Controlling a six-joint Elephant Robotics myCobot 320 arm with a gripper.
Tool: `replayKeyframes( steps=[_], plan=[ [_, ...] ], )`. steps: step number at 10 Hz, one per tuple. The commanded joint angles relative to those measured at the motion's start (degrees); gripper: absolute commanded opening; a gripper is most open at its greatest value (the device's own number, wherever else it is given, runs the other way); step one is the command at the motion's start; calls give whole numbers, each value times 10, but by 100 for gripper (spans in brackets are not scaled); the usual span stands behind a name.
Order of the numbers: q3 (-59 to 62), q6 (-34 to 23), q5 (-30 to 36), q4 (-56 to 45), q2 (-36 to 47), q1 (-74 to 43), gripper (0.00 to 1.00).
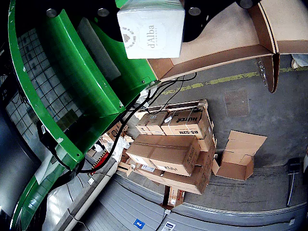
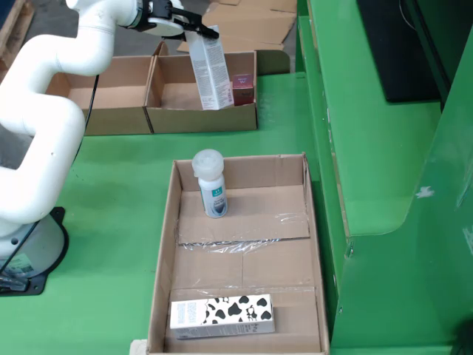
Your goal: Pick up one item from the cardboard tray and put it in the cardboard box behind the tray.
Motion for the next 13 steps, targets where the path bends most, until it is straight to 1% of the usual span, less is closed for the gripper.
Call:
replayKeyframes(
  steps=[1, 4, 13],
  plan=[
    [13, 3, -7, 4, 12, -11, 0],
    [13, 3, -7, 4, 12, -11, 0],
    [13, 2, -7, 4, 12, -11, 90]
  ],
)
